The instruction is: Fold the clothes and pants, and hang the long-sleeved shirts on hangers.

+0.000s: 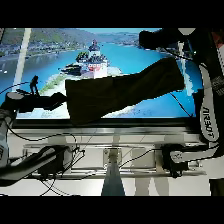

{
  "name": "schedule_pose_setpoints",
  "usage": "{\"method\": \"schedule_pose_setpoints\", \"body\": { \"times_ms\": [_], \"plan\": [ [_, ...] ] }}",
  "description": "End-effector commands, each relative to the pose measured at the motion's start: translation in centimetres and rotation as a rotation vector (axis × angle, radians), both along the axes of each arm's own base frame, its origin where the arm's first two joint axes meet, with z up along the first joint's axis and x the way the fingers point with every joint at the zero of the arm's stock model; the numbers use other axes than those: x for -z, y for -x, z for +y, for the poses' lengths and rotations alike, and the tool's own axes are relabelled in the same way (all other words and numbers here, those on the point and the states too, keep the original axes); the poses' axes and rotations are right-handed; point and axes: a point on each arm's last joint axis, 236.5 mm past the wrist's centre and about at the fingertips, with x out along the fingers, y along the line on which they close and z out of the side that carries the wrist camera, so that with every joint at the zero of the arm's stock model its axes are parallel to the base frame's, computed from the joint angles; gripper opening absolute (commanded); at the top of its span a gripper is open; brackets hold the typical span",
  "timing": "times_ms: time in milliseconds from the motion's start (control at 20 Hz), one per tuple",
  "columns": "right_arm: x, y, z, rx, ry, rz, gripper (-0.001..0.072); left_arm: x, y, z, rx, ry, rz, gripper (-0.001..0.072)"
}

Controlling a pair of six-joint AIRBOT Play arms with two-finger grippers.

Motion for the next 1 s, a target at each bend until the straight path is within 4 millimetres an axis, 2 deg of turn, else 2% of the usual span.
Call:
{"method": "schedule_pose_setpoints", "body": {
  "times_ms": [0,50,100,150,250,300,350,400,450,500,600,700,800,850,950],
  "plan": [
    [0.2,-0.3,0.0,0.003,0.002,-0.006,0.0025,2.4,0.0,-1.3,0.050,0.070,0.005,0.0637],
    [0.4,-0.5,-0.1,-0.002,0.008,-0.012,0.0025,2.5,-0.1,-1.9,0.069,0.095,-0.008,0.0637],
    [0.7,-0.6,-0.1,-0.012,0.018,-0.024,0.0025,2.4,-0.2,-2.7,0.093,0.118,-0.025,0.0591],
    [1.2,-0.7,-0.1,-0.022,0.028,-0.031,0.0025,2.3,-0.4,-3.4,0.119,0.133,-0.046,0.0478],
    [3.1,-0.4,0.0,-0.040,0.039,0.004,0.0025,2.3,-0.7,-4.6,0.144,0.134,-0.066,0.0350],
    [4.4,0.0,0.3,-0.049,0.038,0.037,0.0025,2.4,-0.8,-5.0,0.155,0.128,-0.071,0.0239],
    [5.7,0.4,0.8,-0.062,0.041,0.073,0.0025,2.2,-0.9,-5.4,0.170,0.126,-0.076,0.0050],
    [7.5,1.0,1.6,-0.080,0.045,0.112,0.0025,1.8,-1.2,-5.5,0.181,0.126,-0.088,0.0015],
    [9.3,1.8,2.9,-0.105,0.047,0.153,0.0025,1.1,-1.7,-5.6,0.190,0.129,-0.106,0.0015],
    [11.0,2.8,4.5,-0.135,0.043,0.195,0.0025,0.1,-2.3,-5.5,0.192,0.133,-0.128,0.0015],
    [14.3,5.1,9.0,-0.215,0.028,0.273,0.0025,-3.0,-4.2,-5.0,0.181,0.135,-0.183,0.0014],
    [17.3,7.5,13.9,-0.290,0.034,0.310,0.0025,-7.3,-6.2,-4.3,0.166,0.137,-0.258,0.0014],
    [19.9,10.3,18.5,-0.327,0.035,0.346,0.0024,-12.8,-7.7,-3.3,0.154,0.139,-0.345,0.0014],
    [20.6,11.8,21.2,-0.337,0.006,0.356,0.0024,-15.3,-8.1,-2.7,0.138,0.138,-0.379,0.0014],
    [19.9,14.5,27.4,-0.356,-0.120,0.339,0.0023,-19.9,-8.3,-1.5,0.111,0.124,-0.448,0.0014]
  ]
}}
